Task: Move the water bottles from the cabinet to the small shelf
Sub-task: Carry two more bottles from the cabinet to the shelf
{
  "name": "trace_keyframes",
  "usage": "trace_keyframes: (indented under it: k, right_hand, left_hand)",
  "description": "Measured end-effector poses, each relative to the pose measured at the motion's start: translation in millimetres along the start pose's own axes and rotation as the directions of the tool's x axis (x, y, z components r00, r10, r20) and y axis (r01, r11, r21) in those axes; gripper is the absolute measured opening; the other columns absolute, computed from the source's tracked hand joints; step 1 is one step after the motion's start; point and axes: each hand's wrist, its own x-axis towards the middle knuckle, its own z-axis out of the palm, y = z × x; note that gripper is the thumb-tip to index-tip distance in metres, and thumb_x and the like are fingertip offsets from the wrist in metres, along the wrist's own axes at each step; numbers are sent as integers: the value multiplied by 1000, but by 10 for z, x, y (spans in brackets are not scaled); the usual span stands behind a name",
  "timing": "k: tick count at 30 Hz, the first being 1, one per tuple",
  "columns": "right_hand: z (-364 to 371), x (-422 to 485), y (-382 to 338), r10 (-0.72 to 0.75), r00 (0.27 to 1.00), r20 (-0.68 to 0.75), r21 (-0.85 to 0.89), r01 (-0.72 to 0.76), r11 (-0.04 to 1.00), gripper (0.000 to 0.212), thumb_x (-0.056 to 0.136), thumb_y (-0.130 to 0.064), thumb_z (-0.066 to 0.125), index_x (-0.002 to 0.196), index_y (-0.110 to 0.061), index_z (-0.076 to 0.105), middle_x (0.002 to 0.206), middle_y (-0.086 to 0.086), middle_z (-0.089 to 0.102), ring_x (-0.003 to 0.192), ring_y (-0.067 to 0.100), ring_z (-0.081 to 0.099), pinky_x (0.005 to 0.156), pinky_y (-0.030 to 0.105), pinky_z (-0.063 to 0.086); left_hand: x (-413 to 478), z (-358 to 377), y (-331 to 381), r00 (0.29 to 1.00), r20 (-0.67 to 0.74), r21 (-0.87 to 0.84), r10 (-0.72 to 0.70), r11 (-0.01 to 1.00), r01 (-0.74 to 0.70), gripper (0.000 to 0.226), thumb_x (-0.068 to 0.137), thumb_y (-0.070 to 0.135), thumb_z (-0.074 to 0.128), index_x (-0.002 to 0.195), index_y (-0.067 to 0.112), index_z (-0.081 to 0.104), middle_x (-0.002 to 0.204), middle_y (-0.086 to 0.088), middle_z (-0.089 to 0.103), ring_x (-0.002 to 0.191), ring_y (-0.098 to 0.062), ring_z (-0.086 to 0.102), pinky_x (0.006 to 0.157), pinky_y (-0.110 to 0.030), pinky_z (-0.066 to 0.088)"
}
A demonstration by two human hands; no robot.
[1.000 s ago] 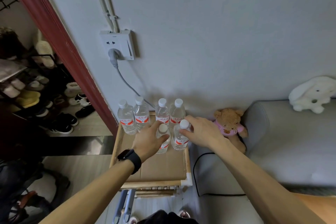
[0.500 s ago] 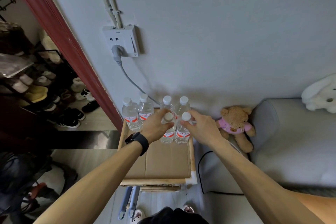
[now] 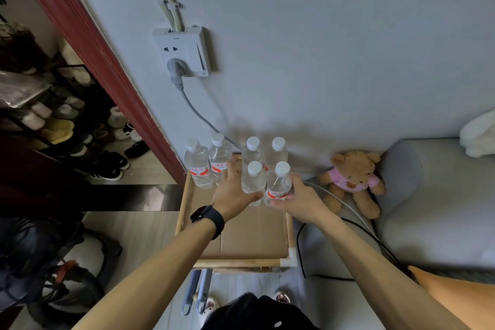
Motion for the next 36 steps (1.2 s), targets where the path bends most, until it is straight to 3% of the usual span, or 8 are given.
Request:
trace_keyframes:
  k: [2, 7, 14, 22, 26, 30, 33, 36]
  right_hand:
    - [79, 61, 81, 26, 999, 26, 10, -26, 1000, 93, 77, -52, 75, 150, -28, 23, 135, -6, 58, 123, 17, 57, 89, 23, 39]
    - [232, 146, 159, 3, 1000, -23, 44, -2, 999, 90, 83, -49, 73, 153, -31, 18, 139, -8, 57, 126, 19, 55, 92, 22, 38]
    - [378, 198, 264, -3, 995, -97, 62, 9, 998, 83, 86, -50, 69, 152, -28, 24, 135, -7, 60, 122, 19, 58, 99, 30, 44]
    - [320, 166, 235, -16, 997, -75, 26, 18, 999, 83, 82, -57, 70, 148, -28, 30, 133, -10, 59, 119, 16, 60, 92, 23, 43]
    - [197, 131, 201, -23, 1000, 7, 2, 23, 1000, 80, 83, -45, 74, 148, -26, 31, 131, -10, 59, 121, 15, 56, 90, 21, 37]
    - [50, 15, 144, -28, 997, 78, -24, 30, 999, 65, 87, -29, 72, 141, -23, 36, 115, -11, 50, 107, 11, 52, 86, 24, 37]
    - [15, -19, 308, 19, 995, 100, -73, -12, 997, 54, 91, -32, 66, 139, -23, 44, 120, -12, 50, 116, 12, 53, 94, 27, 39]
    - [15, 6, 521, 108, 981, 160, -220, -71, 973, 31, 94, -40, 60, 119, -21, 59, 110, -13, 58, 118, 15, 58, 93, 26, 43]
  left_hand:
    - [9, 24, 4, 999, 44, -21, -32, 999, 33, 97, 73, 37, 83, 146, 23, 19, 139, 1, 47, 125, -23, 50, 93, -34, 45]
    - [19, 46, 19, 995, 103, -45, 4, 999, 1, 54, 84, 34, 75, 128, 32, 44, 114, 15, 57, 113, -15, 58, 86, -26, 42]
    - [23, 72, -2, 996, 80, -21, -32, 999, 34, 62, 84, 40, 73, 135, 23, 42, 127, 3, 61, 115, -18, 58, 96, -40, 48]
    - [11, 89, 55, 996, 86, -45, -36, 998, 40, 61, 84, 36, 74, 133, 20, 41, 117, 9, 54, 103, -10, 52, 89, -28, 43]
    - [-21, 90, 71, 992, 115, -75, -60, 995, 69, 67, 83, 35, 75, 137, 21, 38, 119, 11, 52, 105, -9, 51, 90, -26, 41]
    - [-57, 96, -35, 981, 114, -40, -159, 986, 165, 78, 82, 35, 74, 146, 22, 30, 136, 4, 53, 119, -15, 53, 94, -28, 41]
    - [-144, 111, -185, 954, 90, 46, -285, 958, 282, 74, 86, 36, 67, 148, 22, 29, 145, -3, 48, 129, -21, 48, 103, -35, 43]
    - [-367, 162, -369, 921, 98, 128, -376, 923, 363, 63, 91, 36, 61, 146, 21, 35, 144, -1, 48, 127, -20, 50, 102, -31, 42]
